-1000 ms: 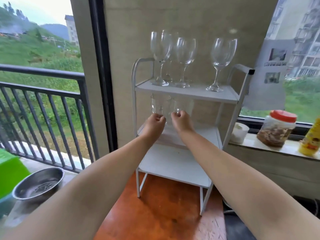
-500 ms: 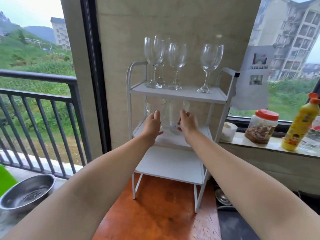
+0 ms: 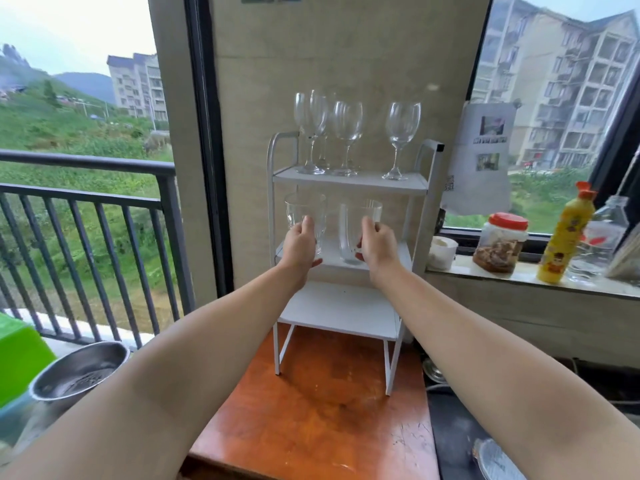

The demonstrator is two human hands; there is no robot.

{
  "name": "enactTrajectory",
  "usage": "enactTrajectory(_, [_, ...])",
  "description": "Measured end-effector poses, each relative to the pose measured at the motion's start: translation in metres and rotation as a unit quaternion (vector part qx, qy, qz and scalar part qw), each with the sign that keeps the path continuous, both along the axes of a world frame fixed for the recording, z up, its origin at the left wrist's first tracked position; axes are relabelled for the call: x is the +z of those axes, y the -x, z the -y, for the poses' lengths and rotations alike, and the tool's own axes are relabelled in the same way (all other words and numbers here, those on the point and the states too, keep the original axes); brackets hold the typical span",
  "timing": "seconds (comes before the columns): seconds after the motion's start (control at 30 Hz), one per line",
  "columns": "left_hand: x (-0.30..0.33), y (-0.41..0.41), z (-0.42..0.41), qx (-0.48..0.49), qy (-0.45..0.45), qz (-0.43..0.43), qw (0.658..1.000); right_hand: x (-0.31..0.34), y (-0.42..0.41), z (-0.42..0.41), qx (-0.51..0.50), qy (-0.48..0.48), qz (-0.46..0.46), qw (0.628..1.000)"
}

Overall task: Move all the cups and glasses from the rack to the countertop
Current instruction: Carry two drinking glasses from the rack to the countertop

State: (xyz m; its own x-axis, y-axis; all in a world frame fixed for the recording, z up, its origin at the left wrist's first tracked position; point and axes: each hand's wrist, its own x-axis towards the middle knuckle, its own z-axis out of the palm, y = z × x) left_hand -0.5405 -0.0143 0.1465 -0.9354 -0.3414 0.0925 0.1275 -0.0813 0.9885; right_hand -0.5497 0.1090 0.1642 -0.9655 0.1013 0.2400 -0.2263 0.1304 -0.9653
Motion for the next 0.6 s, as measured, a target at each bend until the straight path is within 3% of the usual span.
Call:
enactTrajectory(0.33, [-0.023, -0.125, 0.009, -0.037, 0.029, 0.015, 0.999, -0.027, -0.133, -0.009, -0.063, 0.045, 0.015, 0.997])
enactTrajectory(0.6, [-0.076, -0.213, -0.017, -0.112, 0.057, 0.073, 0.989, -0.083, -0.228, -0.046, -0.129, 0.074, 0.098, 0.984])
